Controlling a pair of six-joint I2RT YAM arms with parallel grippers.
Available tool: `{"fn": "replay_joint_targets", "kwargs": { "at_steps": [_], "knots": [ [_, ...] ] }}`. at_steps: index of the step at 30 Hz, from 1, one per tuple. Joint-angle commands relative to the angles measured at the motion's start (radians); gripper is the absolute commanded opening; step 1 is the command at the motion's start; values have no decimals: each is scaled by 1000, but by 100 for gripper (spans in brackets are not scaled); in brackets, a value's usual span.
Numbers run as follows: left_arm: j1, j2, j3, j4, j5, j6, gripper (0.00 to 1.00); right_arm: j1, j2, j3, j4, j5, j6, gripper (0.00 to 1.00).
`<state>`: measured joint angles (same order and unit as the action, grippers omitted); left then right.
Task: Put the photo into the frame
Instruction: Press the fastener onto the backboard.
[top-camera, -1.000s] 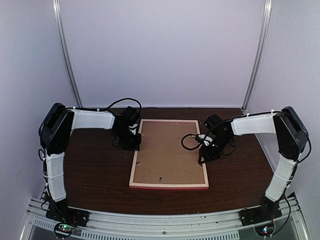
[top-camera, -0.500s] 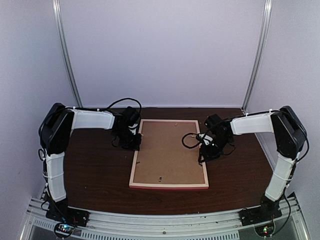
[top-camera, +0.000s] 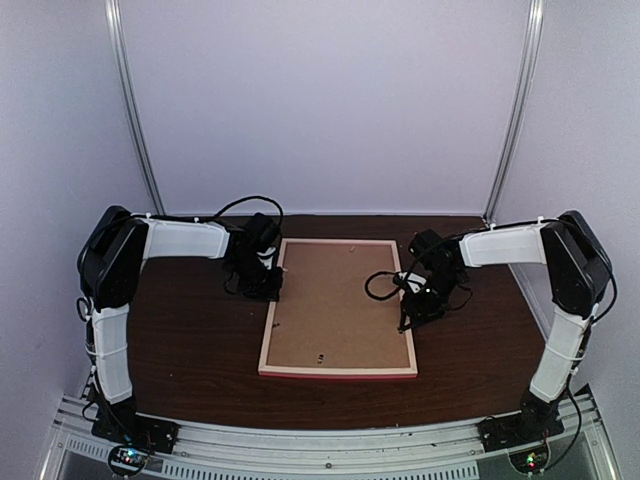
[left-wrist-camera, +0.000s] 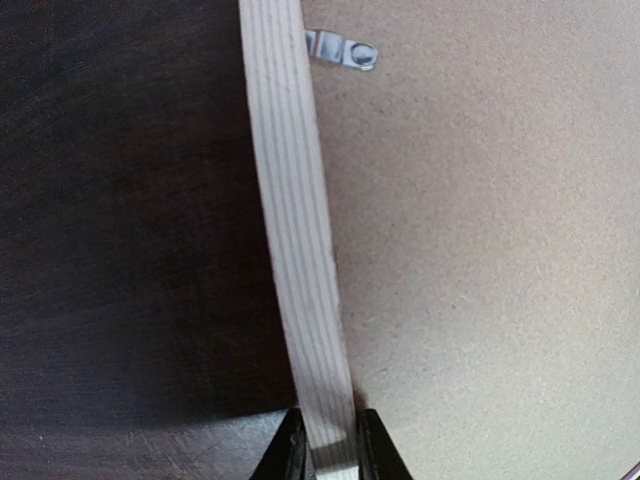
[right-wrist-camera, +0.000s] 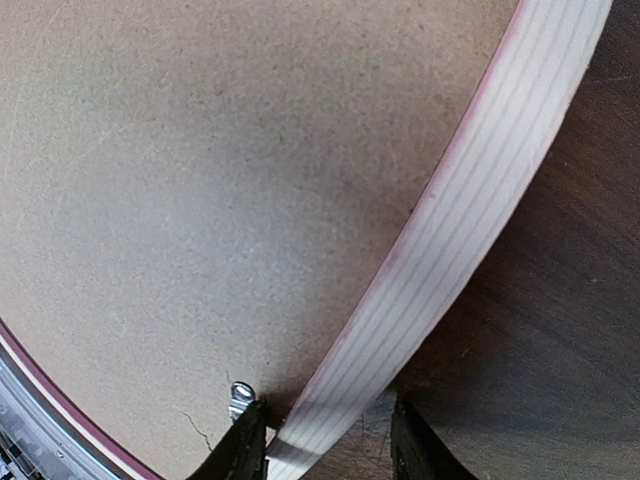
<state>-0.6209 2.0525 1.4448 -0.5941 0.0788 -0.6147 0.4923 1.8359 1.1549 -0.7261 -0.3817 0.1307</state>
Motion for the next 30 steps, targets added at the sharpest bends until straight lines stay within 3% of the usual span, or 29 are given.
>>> {"fn": "replay_joint_targets", "kwargs": {
  "at_steps": [1, 19, 30],
  "knots": [
    [-2, 17, -2, 20, 20, 41, 16, -5, 36, 10, -65, 27, -20, 41],
    [-1, 19, 9, 14, 22, 41, 16, 13, 31, -6, -25, -67, -32, 50],
    [-2, 18, 12, 13, 25, 41, 16, 30, 46, 0, -33, -46, -41, 53]
  ]
}}
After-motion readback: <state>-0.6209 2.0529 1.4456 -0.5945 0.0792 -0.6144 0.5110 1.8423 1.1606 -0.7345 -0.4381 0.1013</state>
